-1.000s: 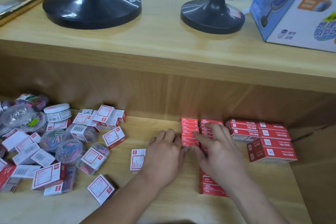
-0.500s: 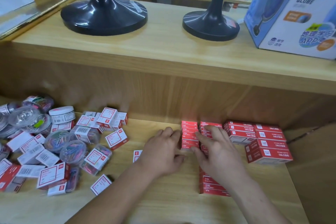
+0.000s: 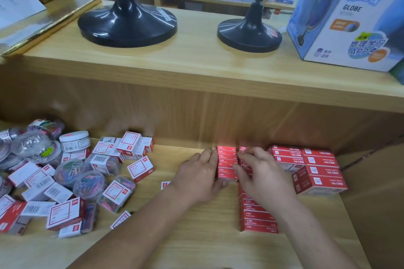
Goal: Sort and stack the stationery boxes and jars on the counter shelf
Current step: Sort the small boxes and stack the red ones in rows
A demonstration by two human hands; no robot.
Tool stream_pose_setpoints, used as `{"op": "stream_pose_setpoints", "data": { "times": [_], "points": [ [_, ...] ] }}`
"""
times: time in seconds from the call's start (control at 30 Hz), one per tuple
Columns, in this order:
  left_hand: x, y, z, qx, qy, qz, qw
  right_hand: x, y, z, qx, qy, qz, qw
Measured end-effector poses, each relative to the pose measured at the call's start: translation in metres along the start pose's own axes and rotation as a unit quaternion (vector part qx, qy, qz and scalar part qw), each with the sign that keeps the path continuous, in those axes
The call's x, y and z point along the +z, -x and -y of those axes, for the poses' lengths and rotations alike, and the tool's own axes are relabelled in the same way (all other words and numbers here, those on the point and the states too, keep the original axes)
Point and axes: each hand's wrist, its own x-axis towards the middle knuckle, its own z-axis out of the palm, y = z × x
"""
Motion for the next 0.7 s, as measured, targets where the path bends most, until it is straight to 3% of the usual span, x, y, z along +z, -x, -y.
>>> {"op": "stream_pose_setpoints", "data": {
  "times": [0.27, 0.47, 0.53, 0.7],
  "points": [
    [0.011, -0.001, -0.007, -0.014, -0.041, -0.008, 0.999, 0.002, 0.007, 0.001, -0.002, -0.004, -0.028, 1.0],
    [-0.015, 0.003, 0.004, 0.02, 0.046, 0.036, 0.998, -0.003, 0.014, 0.008, -0.024, -0.044, -0.016, 0.999],
    [-0.032, 0.017, 0.02, 0.026, 0.073, 0.002, 0.997, -0.008, 0.016, 0.017, -0.033, -0.066, -0.017, 0.997],
    [-0.052, 0.078, 0.069, -0.072, 0.101, -0.107, 0.987, 0.003, 0.02, 0.056, -0.068, -0.18, 0.05, 0.98]
  ]
}}
